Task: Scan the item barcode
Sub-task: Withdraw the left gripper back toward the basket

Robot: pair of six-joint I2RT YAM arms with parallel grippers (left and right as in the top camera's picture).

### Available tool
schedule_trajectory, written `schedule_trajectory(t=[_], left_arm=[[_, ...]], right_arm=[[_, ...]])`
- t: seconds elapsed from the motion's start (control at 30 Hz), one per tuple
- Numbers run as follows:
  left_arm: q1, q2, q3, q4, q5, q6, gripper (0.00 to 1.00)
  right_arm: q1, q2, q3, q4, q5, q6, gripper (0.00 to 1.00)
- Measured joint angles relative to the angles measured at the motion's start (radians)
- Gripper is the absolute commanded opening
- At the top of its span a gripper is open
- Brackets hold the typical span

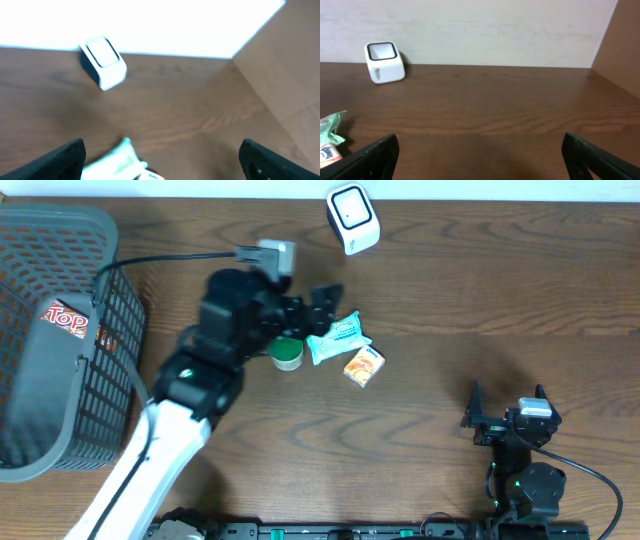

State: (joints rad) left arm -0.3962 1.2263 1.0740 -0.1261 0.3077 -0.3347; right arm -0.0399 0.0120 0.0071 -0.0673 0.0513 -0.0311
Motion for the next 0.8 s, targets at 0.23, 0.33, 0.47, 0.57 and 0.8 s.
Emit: schedule_trajectory(t=[0.23, 0.33, 0.47, 0.57, 0.8], left_arm=[[0.124, -0.172, 0.0, -0.06, 0.0, 0.129, 0.98], [0.201, -0.25, 0.0, -0.089, 0.0, 0.157, 0.98], [0.378, -0.365, 0.0, -0.141, -0.082, 0.151, 0.98], [0.505, -0.404, 0.0, -0.164, -0.163, 0.148, 0.98], [0.744, -0.396, 0.001, -0.181, -0.22, 0.09, 0.98]], right_arm=[[0.0, 0.0, 0.0, 0.0, 0.0, 0.0, 0.99], [0.0, 0.0, 0.0, 0.0, 0.0, 0.0, 0.99], [0.0, 0.0, 0.0, 0.0, -0.001, 0.0, 0.99], [0.0, 0.0, 0.0, 0.0, 0.0, 0.0, 0.99], [0.0, 0.0, 0.0, 0.0, 0.0, 0.0, 0.99]])
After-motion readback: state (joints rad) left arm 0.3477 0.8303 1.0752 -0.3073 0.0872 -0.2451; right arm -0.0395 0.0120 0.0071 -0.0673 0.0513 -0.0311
